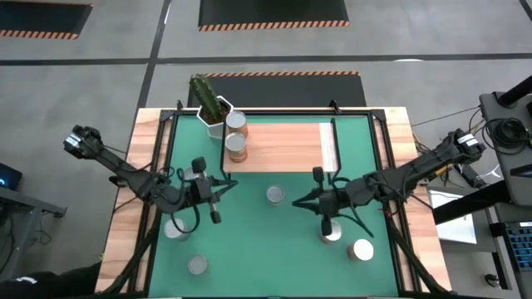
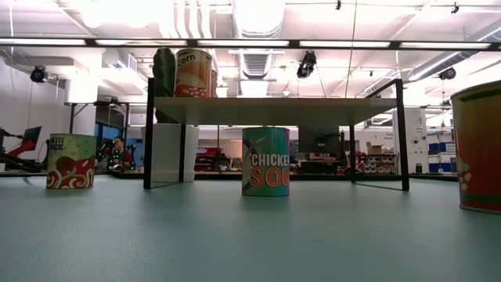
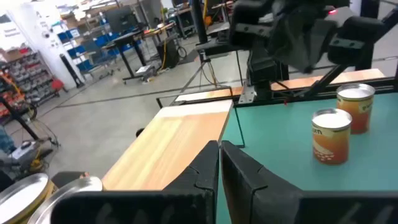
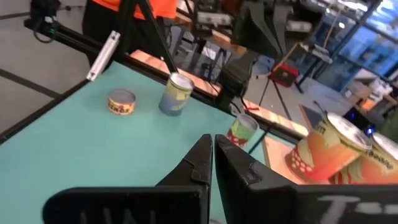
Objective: Pick and place cans onto a shelf
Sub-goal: Put the canned peas on the shelf
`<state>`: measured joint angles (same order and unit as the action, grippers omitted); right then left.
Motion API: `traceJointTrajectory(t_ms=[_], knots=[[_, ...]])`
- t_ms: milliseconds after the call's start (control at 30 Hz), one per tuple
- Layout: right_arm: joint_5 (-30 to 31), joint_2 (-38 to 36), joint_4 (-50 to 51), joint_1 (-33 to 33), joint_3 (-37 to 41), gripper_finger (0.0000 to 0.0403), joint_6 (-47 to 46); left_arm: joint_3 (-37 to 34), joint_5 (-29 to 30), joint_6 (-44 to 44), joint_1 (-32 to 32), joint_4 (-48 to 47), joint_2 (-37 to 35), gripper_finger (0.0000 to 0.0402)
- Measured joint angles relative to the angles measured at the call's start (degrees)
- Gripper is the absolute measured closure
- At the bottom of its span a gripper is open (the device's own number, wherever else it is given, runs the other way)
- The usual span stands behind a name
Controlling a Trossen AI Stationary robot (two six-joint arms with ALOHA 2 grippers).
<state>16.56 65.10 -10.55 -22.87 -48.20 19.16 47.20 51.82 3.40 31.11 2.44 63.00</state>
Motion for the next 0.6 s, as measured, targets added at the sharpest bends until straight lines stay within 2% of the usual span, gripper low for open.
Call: traceJointTrajectory(t_ms=[233, 600], knots=[[0.0, -0.6, -0.3, -2.3, 0.0, 0.0394, 2.6, 0.1, 0.1, -4.0, 0.0, -0.8, -1.5, 0.0402], [0.1, -1.8, -0.3, -4.3, 0.0, 0.0394, 4.0, 2.8, -0.5, -5.5, -0.1, -1.7, -0.3, 0.0402]])
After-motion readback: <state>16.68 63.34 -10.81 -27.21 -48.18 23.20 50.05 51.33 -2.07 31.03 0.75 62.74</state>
